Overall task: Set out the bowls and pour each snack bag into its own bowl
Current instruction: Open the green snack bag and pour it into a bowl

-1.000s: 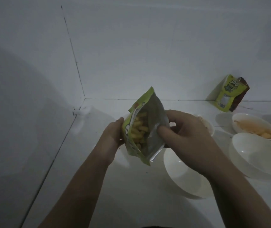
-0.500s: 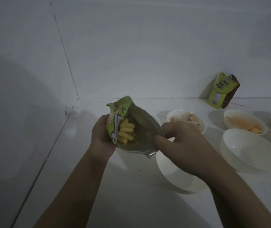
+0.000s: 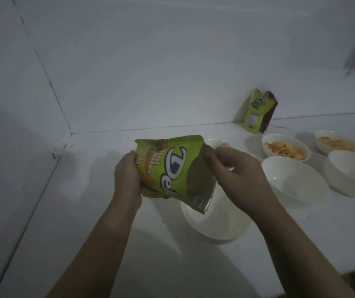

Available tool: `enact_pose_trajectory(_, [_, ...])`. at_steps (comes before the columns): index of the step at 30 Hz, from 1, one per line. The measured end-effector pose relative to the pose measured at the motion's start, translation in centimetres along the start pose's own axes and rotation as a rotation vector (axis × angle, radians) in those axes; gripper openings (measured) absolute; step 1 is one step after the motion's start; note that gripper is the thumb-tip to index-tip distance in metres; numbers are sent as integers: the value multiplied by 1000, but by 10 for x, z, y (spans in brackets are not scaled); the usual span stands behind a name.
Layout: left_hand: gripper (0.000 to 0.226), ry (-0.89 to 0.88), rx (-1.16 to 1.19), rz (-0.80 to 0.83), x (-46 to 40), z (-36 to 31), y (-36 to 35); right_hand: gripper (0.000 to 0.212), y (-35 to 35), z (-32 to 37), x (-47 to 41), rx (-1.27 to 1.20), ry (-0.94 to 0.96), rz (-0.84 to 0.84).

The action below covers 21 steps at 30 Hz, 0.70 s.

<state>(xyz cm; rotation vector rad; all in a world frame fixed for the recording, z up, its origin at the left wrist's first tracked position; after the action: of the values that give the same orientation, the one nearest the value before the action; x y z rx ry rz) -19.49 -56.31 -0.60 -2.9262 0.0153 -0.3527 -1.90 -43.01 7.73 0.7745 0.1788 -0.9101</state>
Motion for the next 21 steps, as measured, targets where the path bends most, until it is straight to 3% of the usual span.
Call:
enact_pose_trajectory(2, [29,-84,-30,-73,-1,1,0,16,0,-13,4,-57,-98,52])
enact_pose_trajectory(6, [30,-213,-78,-172,4,7,0,24,2,-25,12,-286,-192,-15])
enact_pose_trajectory(10, [32,-335,-117,-195,14,5,-5,26,1,-27,17,-309,-212,-37])
enact_pose_trajectory(16, [32,-576,-226,-139,32,-11,-14,21,-3,-46,15,-76,-134,-71])
enact_pose_trajectory(21, [36,-653,-255,-105,39,-18,-15,20,-2,-53,13,116,-58,-69])
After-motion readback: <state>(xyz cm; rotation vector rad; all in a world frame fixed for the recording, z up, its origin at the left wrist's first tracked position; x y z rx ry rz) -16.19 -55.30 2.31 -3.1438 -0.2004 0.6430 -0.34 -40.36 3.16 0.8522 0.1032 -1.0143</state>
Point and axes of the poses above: each hand's wrist, its own x-axis away from the middle knuckle, its own y-axis out of the back of the hand, z = x × y, the point moved 4 cm from there along -x, towards the middle knuckle, and after that the axes turned 11 degrees about -z, right-handed, at the moved point
